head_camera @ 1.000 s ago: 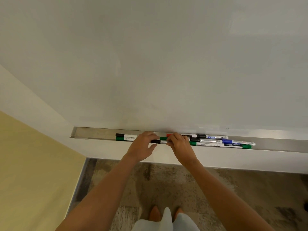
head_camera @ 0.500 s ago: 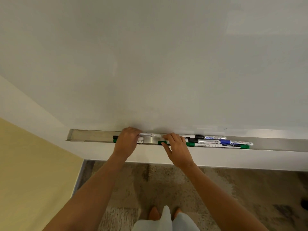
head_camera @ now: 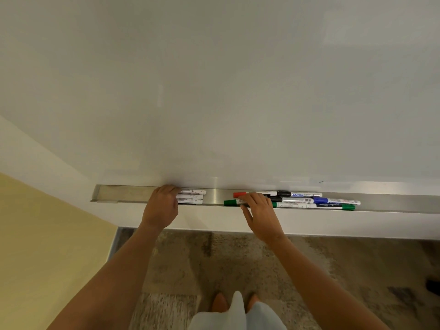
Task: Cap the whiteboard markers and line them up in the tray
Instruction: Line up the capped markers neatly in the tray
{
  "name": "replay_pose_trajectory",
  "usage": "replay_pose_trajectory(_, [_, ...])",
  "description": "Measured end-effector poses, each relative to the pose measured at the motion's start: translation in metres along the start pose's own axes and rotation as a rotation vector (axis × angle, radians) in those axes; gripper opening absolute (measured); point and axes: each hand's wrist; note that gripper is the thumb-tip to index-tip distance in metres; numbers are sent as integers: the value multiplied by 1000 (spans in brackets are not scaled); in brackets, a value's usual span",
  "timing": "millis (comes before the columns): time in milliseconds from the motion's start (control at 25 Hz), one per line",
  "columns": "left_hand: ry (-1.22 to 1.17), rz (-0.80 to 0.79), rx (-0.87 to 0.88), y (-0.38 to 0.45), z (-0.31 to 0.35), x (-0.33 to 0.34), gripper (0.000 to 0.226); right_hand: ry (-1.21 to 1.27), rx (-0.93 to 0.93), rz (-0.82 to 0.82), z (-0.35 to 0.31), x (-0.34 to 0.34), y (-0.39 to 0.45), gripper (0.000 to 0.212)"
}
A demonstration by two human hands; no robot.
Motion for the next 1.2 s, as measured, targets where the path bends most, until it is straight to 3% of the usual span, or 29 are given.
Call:
replay_pose_trajectory(160, [61, -38, -6, 2, 0, -3, 33, -30, 51, -12, 4, -1, 2, 23])
replay_pose_trajectory(640, [215, -100, -74, 0, 3, -10, 29, -38, -35, -142, -14, 16, 4, 31])
replay_pose_trajectory(1200, [238, -86, -69, -1, 4, -10, 28, -41, -93, -196, -32, 20, 14, 35])
Point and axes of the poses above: each hand's wrist, its own y-axis towards the middle knuckle, its own x-axis out of the palm, z = x × y, and after that the axes turned 6 degrees about z, right-handed
